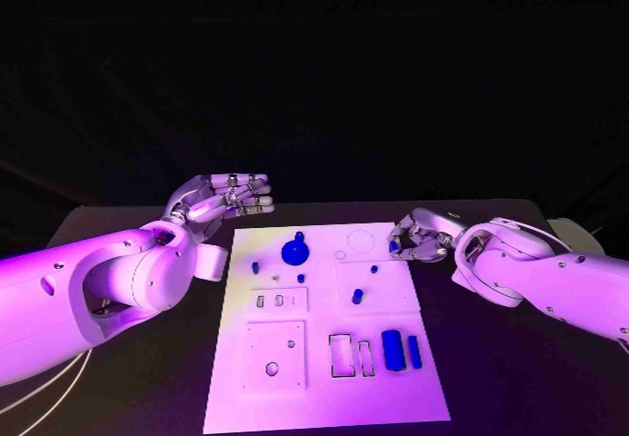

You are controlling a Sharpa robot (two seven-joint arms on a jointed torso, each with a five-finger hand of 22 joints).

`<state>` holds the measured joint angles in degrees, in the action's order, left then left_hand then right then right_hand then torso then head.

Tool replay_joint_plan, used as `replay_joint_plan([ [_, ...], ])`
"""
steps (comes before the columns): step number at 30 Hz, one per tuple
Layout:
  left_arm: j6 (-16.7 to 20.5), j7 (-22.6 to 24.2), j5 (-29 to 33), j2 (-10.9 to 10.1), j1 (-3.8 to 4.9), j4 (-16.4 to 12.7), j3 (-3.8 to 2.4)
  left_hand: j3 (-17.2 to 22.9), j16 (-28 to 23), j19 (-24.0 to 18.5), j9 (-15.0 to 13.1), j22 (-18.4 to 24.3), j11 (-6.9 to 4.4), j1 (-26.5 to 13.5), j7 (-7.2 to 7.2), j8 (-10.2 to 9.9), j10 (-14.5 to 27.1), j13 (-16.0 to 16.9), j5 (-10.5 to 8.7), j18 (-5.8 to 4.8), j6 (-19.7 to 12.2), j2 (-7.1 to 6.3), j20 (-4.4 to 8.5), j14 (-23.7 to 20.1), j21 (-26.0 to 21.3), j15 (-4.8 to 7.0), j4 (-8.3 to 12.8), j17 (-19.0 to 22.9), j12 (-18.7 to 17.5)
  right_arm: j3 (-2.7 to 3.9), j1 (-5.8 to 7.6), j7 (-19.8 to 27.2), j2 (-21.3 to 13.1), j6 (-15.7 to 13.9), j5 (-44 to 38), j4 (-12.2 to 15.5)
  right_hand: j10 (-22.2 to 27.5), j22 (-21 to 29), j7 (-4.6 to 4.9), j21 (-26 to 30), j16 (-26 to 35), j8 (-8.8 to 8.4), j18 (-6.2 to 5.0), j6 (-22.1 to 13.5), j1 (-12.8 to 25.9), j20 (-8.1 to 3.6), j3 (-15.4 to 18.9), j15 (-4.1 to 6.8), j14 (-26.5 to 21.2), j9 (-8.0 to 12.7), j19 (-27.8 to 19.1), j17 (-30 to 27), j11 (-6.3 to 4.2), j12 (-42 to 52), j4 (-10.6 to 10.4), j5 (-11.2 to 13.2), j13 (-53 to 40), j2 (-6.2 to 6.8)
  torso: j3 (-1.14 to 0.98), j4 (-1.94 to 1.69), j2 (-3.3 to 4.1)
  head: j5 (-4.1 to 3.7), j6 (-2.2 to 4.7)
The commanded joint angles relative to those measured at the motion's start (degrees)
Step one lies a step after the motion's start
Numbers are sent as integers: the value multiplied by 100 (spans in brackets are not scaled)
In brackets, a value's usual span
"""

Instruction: Assemble the parts on the task board

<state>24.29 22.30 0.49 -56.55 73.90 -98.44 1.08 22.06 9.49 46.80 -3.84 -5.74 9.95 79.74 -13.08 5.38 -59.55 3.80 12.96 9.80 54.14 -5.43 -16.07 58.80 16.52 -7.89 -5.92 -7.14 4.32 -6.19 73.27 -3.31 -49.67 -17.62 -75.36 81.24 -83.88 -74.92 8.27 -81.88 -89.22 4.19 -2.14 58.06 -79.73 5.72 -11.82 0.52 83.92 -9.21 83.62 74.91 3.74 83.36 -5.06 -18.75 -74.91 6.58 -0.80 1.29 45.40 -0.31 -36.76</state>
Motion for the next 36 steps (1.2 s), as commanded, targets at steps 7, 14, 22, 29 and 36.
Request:
replay_joint_plan([
  [7,-110,29,-3,2,1,3,-3,41,-27,-36,7,8,42,51,-44,-29,10,-1,-15,62,-17,1,-18,-30,-25,-14,2,-8,-26,1,-6,-92,19,33,-201,-20,-74,-718,-19,-41,-26,37,-23,110,-23,-16,-79,16,577,-7,31,1377,-42,44,32,44,-888,-85,-2,1,-1,-1,0],
  [14,-113,27,-3,0,1,5,-3,41,-27,-37,7,8,42,51,-44,-30,10,-1,-15,62,-17,1,-18,-30,-25,-14,2,-8,-26,1,-7,-110,23,31,-222,-34,-78,-732,-26,-52,-29,56,-19,161,-20,-19,-98,20,579,-14,41,1385,-48,49,46,48,-893,-91,-2,-1,1,-2,-2],
  [22,-121,23,-3,1,1,19,-3,43,-30,-37,7,9,43,49,-45,-33,11,-1,-15,62,-19,0,-19,-32,-25,-15,2,-8,-28,0,-7,-126,35,6,-242,-55,-85,-752,-54,-65,-32,109,-15,290,-14,-32,-158,37,580,-34,54,1392,-71,55,77,50,-899,-135,-3,-1,-2,-1,-7],
  [29,-121,21,-3,1,1,28,-3,43,-30,-37,7,9,43,49,-45,-33,11,-1,-15,62,-19,0,-19,-32,-25,-15,2,-8,-28,0,-7,-120,36,-189,-219,8,-123,-799,-103,-105,-43,171,-3,417,63,-55,-191,67,587,-56,88,1419,-111,93,66,64,-937,-186,-5,2,-1,-4,-7],
  [36,-124,16,-3,2,1,30,-3,43,-30,-37,7,9,43,49,-45,-33,11,-1,-15,62,-19,0,-19,-32,-25,-15,2,-8,-28,1,-8,-200,7,-512,-182,137,-167,-845,-155,-145,-55,222,9,515,181,-85,-182,102,594,-77,123,1449,-153,136,29,76,-980,-207,-1,-3,-3,-8,-9],
])
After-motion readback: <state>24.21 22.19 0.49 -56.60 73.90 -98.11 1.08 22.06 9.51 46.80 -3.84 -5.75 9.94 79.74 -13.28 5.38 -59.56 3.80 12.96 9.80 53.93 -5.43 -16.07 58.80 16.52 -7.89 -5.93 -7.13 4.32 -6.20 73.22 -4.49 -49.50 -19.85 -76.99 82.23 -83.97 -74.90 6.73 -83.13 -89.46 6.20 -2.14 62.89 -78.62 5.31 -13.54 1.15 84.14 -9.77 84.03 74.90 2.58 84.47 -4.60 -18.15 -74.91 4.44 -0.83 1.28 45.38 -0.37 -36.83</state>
